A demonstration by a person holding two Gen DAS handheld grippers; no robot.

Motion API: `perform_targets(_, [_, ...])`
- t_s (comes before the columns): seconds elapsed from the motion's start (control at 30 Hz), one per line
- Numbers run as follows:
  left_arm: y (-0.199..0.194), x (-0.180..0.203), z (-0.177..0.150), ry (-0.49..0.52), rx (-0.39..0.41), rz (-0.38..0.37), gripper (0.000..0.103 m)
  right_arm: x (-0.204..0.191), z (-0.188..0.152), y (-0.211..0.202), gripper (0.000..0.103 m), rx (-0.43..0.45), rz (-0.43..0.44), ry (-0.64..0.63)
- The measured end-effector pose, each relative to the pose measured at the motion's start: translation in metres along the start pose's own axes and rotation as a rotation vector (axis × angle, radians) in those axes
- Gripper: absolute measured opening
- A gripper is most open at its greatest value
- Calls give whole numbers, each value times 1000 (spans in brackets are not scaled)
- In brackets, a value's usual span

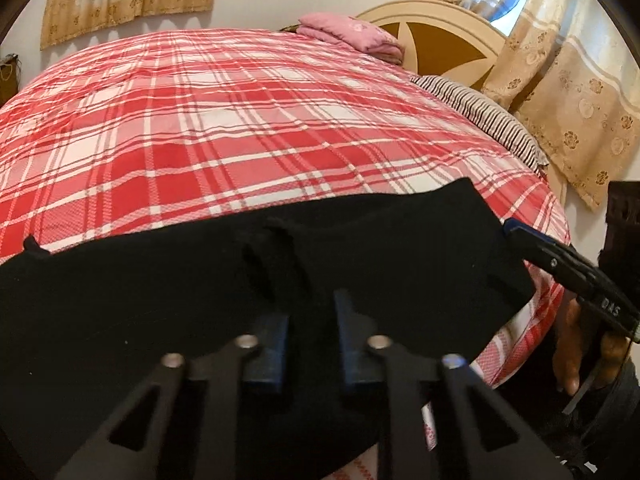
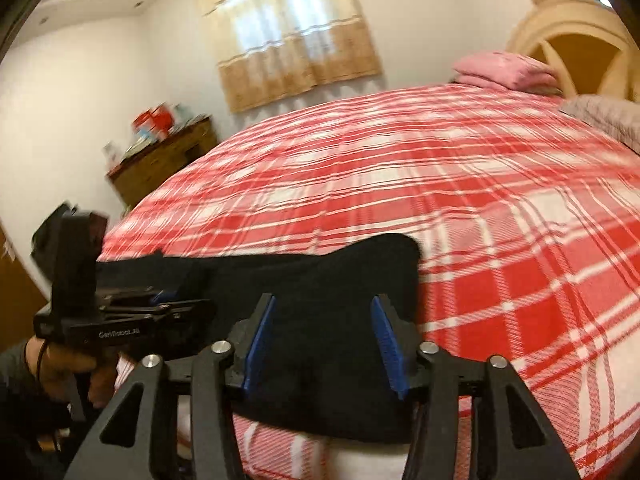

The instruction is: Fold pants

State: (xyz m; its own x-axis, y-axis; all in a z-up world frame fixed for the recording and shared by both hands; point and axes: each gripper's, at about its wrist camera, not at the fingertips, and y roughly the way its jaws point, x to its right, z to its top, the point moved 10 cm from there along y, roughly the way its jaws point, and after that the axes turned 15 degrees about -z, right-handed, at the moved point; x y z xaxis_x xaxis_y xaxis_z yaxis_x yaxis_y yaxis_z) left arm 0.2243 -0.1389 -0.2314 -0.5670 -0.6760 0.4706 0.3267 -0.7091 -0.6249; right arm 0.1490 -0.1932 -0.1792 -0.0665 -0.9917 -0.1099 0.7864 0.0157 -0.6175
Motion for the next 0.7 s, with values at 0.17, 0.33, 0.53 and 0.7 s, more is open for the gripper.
perform_targets(0.17, [-21,1,5,-17,36,-24,13,15,8,-8,55,39,-16,62])
perform_targets(0.33, [-38,0,10,-27,56,-8,13,10,18,-24,57,100,27,71])
perform_targets(0.53, [-29,-18,1,-50,18,56,13,-36,-6,-19,59,28,127,-95])
perform_targets(0.7, [-19,-33,-6,-65,18,78,22,-43,-44,19,59,-152,51,-204])
